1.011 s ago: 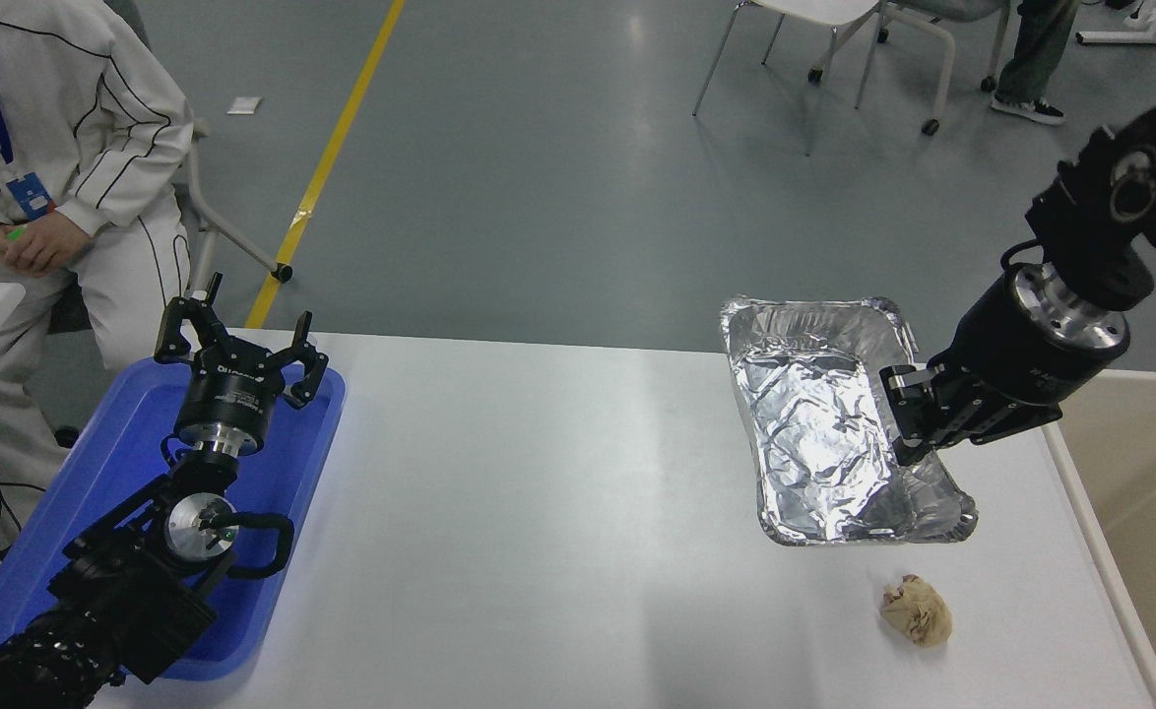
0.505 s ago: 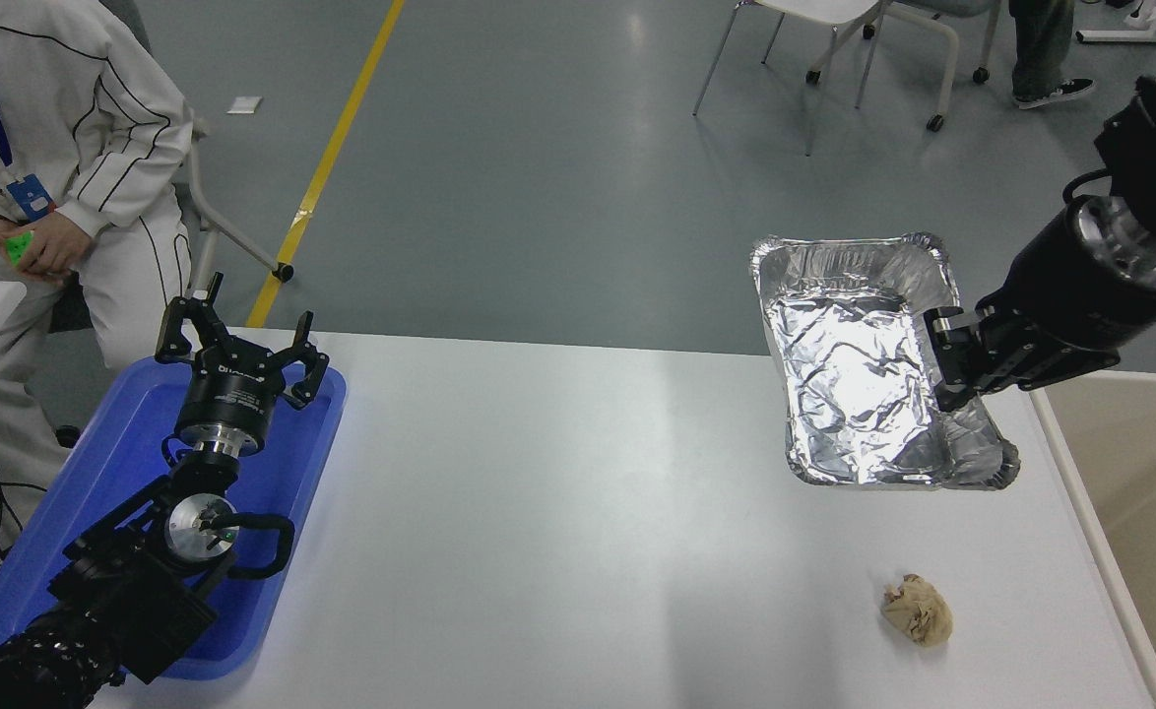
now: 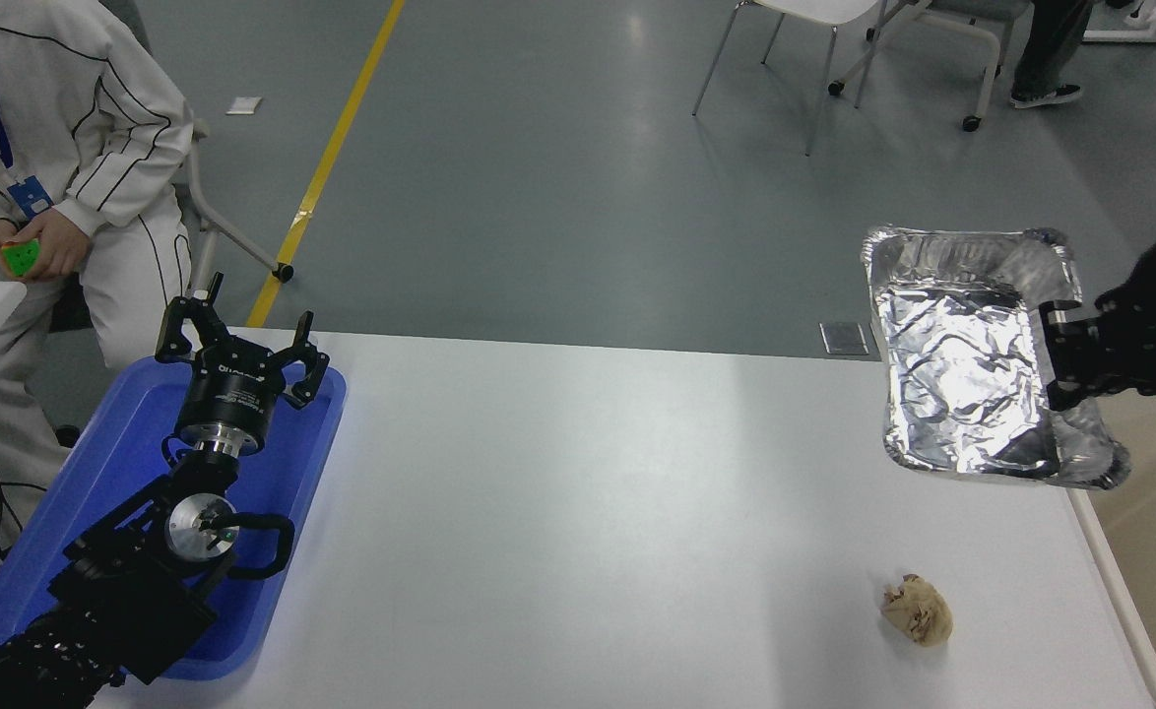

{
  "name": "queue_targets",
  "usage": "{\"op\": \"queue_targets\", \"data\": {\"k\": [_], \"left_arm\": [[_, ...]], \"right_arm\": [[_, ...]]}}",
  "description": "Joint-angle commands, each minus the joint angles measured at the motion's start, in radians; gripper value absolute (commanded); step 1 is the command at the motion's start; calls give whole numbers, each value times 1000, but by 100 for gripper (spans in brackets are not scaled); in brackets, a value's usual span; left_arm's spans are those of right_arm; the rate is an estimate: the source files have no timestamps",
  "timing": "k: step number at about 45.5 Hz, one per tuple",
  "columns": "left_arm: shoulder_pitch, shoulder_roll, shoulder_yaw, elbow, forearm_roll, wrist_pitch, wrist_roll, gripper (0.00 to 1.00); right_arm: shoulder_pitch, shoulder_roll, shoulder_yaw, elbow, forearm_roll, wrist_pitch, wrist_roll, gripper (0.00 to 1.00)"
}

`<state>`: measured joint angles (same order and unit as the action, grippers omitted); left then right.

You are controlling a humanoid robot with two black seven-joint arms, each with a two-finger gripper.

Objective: Pick up foil plate and place in dustbin

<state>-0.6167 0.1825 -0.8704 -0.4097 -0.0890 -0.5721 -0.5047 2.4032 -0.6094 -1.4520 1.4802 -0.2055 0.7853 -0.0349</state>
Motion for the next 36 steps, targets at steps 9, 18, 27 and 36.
{"op": "queue_targets", "data": {"k": [9, 18, 27, 36], "left_arm": [[0, 0, -1, 0, 0, 0, 0, 100], [0, 0, -1, 0, 0, 0, 0, 100], [0, 0, 1, 0, 0, 0, 0, 100], [0, 0, 1, 0, 0, 0, 0, 100]], "right_arm": [[-91, -191, -175, -84, -5, -89, 0, 0], [-203, -248, -206, -152, 15, -260, 0, 0], [-360, -263, -147, -241, 17, -419, 0, 0], [-617, -283, 14, -376, 18, -486, 0, 0]]}}
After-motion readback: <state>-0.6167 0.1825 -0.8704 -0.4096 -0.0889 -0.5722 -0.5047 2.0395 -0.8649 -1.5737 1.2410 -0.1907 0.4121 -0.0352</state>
